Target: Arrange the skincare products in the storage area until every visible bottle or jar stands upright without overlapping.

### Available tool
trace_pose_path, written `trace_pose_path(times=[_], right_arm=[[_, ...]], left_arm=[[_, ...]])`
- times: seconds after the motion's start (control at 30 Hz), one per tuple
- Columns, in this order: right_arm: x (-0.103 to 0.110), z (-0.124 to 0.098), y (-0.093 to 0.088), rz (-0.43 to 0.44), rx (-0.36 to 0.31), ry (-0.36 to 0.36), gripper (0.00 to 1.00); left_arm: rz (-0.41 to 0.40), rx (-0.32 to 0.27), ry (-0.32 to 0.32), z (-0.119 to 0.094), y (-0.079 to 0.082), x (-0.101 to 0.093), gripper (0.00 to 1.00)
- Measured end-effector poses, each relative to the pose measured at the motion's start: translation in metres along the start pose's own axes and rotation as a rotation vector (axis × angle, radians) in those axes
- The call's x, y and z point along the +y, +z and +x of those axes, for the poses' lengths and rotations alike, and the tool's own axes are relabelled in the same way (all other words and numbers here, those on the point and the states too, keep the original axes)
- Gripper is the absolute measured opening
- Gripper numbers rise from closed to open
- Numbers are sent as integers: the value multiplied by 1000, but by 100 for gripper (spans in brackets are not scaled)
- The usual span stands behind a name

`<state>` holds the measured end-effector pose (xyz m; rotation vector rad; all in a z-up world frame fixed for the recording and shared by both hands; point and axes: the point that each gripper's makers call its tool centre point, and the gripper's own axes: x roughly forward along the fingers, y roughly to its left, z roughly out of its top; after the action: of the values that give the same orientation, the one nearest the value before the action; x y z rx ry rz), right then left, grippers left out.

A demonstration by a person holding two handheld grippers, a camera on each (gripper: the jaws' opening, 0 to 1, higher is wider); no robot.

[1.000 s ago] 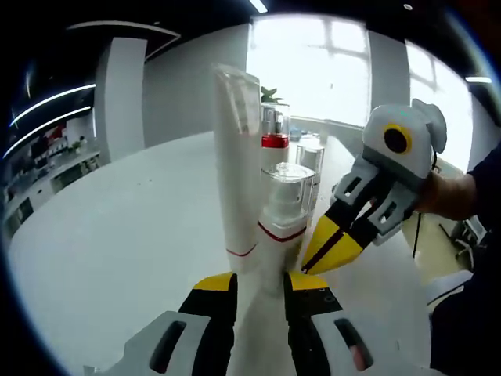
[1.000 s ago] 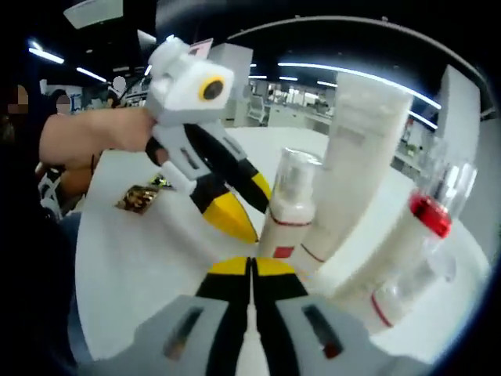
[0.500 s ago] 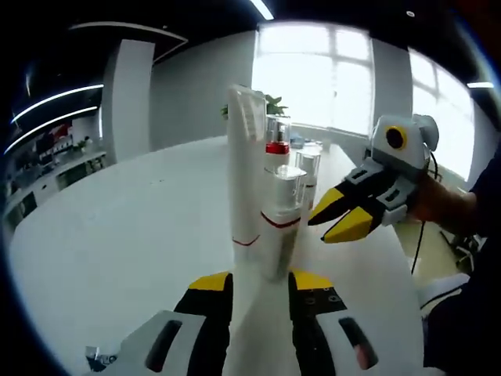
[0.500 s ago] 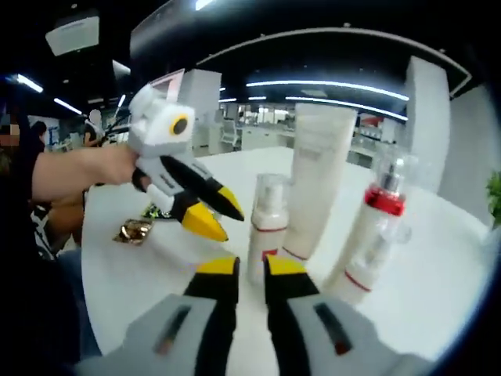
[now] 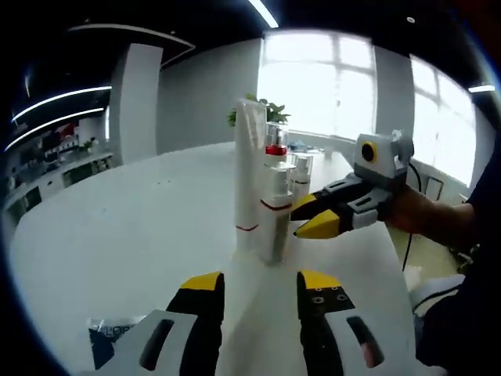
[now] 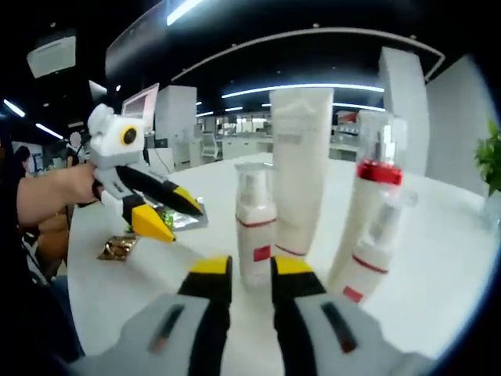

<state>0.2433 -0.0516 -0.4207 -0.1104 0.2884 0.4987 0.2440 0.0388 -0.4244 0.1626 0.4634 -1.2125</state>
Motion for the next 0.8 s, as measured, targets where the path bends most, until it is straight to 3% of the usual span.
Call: trace_pose_path(times=[0.8], right_arm=[[-1, 19, -2, -19, -2, 34, 20]], left_arm=[[-48, 39, 14, 0, -22, 6, 35]])
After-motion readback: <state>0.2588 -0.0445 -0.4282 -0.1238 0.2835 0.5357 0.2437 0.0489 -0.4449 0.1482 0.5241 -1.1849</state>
